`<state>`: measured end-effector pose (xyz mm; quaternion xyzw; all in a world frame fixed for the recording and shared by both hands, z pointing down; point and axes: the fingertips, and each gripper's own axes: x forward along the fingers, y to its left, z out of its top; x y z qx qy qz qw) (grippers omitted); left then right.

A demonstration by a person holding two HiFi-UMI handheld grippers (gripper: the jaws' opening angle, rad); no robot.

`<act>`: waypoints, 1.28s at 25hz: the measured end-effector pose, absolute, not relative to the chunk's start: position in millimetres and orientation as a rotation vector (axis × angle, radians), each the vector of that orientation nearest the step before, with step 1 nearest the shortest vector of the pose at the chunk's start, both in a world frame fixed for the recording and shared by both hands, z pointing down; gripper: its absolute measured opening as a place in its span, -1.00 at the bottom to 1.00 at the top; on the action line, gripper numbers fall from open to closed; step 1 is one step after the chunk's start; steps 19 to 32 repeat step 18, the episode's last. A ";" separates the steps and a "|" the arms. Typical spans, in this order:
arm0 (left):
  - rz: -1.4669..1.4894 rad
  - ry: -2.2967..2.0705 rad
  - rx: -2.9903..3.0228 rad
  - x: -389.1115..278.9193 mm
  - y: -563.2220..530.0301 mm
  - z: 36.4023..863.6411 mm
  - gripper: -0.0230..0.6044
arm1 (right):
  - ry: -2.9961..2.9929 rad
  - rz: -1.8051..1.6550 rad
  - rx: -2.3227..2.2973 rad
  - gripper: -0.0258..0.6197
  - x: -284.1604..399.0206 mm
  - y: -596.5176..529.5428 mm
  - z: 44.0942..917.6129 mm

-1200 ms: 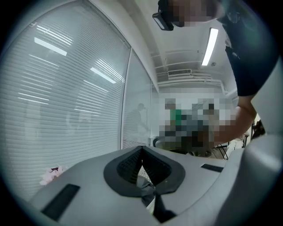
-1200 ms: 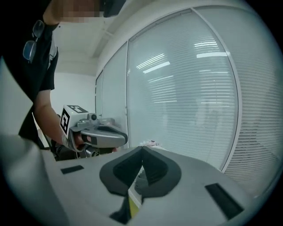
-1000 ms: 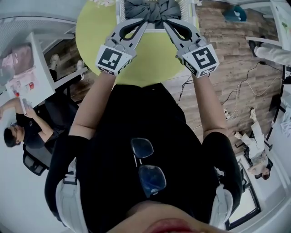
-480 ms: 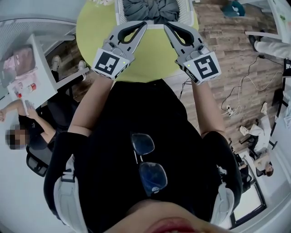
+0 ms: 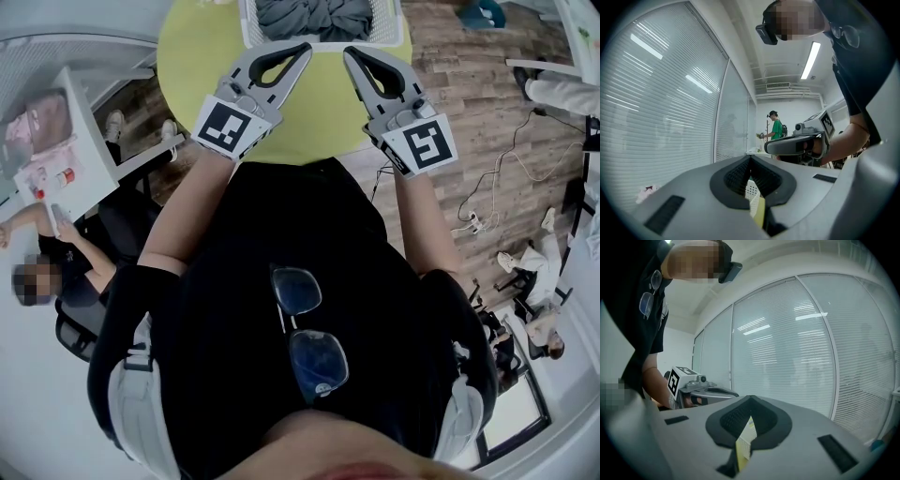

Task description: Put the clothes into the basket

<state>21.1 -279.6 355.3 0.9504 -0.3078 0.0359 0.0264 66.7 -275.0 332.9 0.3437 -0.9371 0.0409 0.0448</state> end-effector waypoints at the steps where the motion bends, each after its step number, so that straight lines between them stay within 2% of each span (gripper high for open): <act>1: 0.116 -0.944 2.939 20.7 -278.6 355.4 -0.89 | -2.869 0.130 1.058 -0.84 66.2 -273.9 332.8; 32: 0.062 -0.950 2.940 20.0 -274.0 345.5 -0.89 | -2.866 0.055 1.069 -0.84 59.6 -262.3 325.1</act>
